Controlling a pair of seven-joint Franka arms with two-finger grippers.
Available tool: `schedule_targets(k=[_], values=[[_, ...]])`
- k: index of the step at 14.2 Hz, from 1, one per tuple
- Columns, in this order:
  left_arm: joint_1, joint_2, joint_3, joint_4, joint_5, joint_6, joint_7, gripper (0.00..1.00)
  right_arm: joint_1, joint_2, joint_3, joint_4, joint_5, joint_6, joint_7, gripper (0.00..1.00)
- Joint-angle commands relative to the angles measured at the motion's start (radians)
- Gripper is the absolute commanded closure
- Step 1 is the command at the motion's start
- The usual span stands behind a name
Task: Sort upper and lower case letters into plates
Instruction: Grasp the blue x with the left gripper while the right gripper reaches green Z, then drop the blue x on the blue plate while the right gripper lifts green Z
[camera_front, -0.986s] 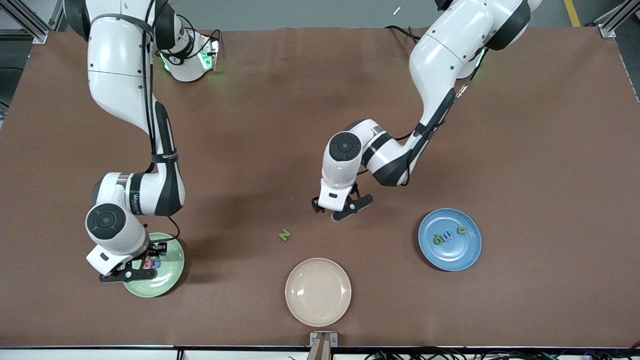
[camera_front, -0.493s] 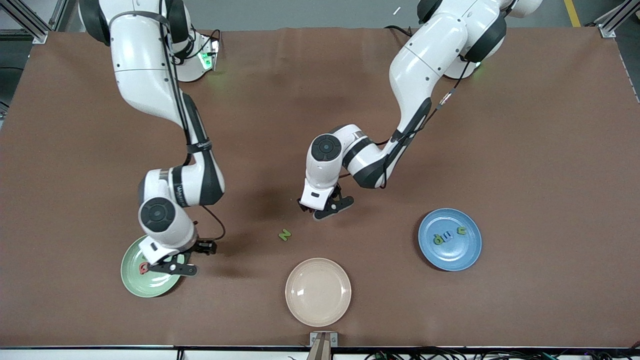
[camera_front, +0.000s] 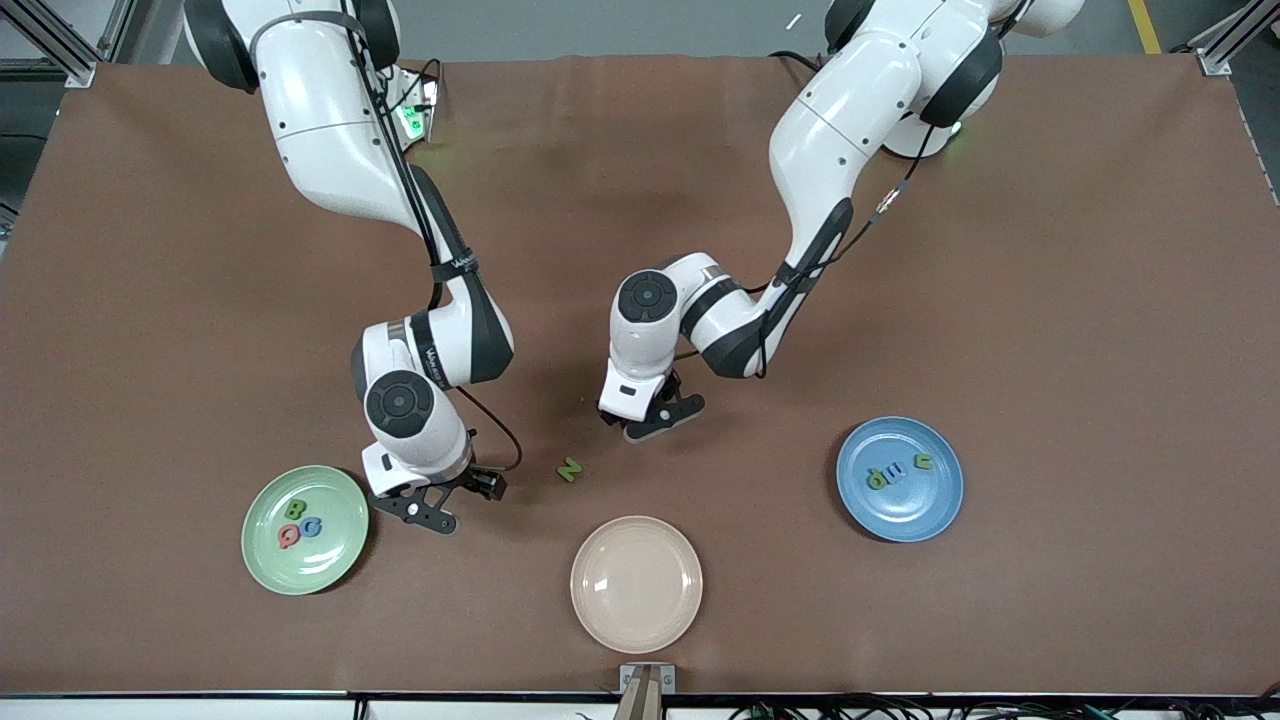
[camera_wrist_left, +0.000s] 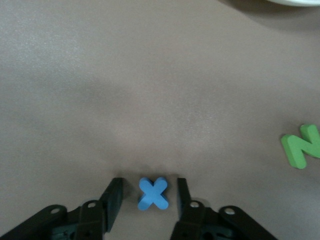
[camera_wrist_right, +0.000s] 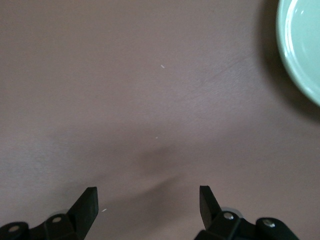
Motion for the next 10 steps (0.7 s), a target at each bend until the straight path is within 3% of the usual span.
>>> schedule_targets(k=[1,4,6,10], values=[[-0.015,0.03,0.014,0.005,-0.016,0.02,0.002,0.76,-0.008,-0.001,0.022,-0.002,0.011,0.028,0.075,0.1],[0.011,-0.005,0.014,0.004,-0.035,-0.055,0.005,0.98,0.024,0.026,0.022,0.007,0.011,0.093,0.176,0.11],[0.067,-0.054,0.015,0.004,-0.025,-0.138,0.015,0.98,0.049,0.065,0.022,0.05,0.011,0.119,0.267,0.11],[0.244,-0.184,0.002,-0.1,-0.024,-0.203,0.092,0.98,0.084,0.106,0.031,0.107,0.013,0.116,0.371,0.11]])
